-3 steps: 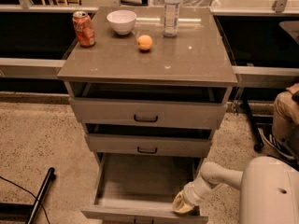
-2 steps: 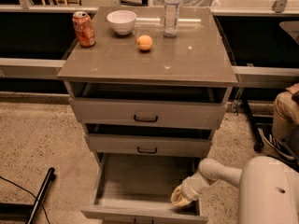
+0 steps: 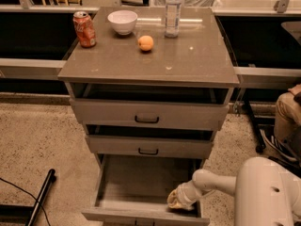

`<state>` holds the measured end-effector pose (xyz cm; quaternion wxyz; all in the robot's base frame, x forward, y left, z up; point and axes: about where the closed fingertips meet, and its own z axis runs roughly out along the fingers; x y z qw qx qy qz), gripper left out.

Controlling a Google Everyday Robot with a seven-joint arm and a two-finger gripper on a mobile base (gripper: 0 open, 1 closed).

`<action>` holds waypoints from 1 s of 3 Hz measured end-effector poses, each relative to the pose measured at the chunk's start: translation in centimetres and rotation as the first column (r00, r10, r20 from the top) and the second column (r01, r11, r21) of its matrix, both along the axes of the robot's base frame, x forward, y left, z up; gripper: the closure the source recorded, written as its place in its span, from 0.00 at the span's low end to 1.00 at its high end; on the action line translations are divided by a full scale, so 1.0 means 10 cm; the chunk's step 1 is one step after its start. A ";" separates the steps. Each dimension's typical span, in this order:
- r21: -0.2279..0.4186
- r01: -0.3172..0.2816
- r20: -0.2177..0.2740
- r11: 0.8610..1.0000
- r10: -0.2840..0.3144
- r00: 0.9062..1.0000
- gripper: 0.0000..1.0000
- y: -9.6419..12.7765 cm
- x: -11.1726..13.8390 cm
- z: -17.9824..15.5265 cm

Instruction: Open bottom drawer

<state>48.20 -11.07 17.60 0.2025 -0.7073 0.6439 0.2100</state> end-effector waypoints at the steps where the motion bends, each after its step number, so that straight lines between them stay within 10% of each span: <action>1: -0.028 0.013 0.009 1.000 -0.012 1.000 1.00 0.06 -0.05 -0.18; 3: -0.011 0.004 -0.089 1.000 -0.005 0.996 1.00 0.06 -0.27 -0.24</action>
Offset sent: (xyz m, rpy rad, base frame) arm -0.0241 0.0098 -0.0270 -0.0318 0.0646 0.0137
